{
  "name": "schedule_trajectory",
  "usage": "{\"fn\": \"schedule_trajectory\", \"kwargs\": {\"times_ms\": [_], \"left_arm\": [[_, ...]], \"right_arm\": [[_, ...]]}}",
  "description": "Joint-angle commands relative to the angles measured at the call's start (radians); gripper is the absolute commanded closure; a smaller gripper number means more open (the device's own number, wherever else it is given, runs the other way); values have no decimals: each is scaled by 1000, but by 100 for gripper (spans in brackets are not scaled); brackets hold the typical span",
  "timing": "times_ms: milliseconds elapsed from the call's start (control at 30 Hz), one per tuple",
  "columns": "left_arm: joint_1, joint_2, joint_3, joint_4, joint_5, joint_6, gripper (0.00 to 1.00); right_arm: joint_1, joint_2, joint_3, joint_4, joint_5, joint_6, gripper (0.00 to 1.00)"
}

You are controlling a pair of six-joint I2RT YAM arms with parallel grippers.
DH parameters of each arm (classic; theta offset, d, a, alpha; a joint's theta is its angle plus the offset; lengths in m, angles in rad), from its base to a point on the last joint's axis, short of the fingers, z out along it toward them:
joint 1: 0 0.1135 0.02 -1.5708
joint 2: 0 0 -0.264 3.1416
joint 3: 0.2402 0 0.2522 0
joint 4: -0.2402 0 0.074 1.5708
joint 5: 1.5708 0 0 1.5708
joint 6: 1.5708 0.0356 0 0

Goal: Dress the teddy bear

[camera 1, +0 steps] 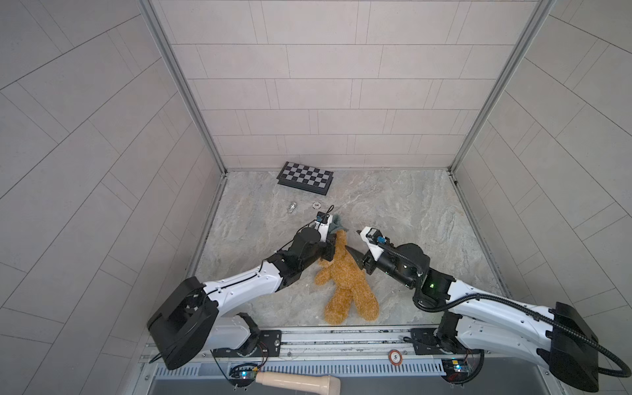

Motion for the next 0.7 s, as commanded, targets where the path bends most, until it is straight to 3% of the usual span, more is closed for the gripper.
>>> {"fn": "schedule_trajectory", "kwargs": {"times_ms": [0,167,333,433,667], "left_arm": [[8,17,15,-51,141,-32,100],[5,-14,-61,-56,298,-109,100],[4,-52,-107,-91,240,-127,100],[8,-12,-104,-53,264,-133,100],[83,23,-129,15,366,-158,100]], "right_arm": [[-24,47,-20,-123,-84,42,31],[-132,152,28,-133,-254,-11,29],[-163,292,92,-49,-353,36,29],[-163,392,113,-3,-404,64,29],[-210,563,212,-106,-582,-94,32]]}}
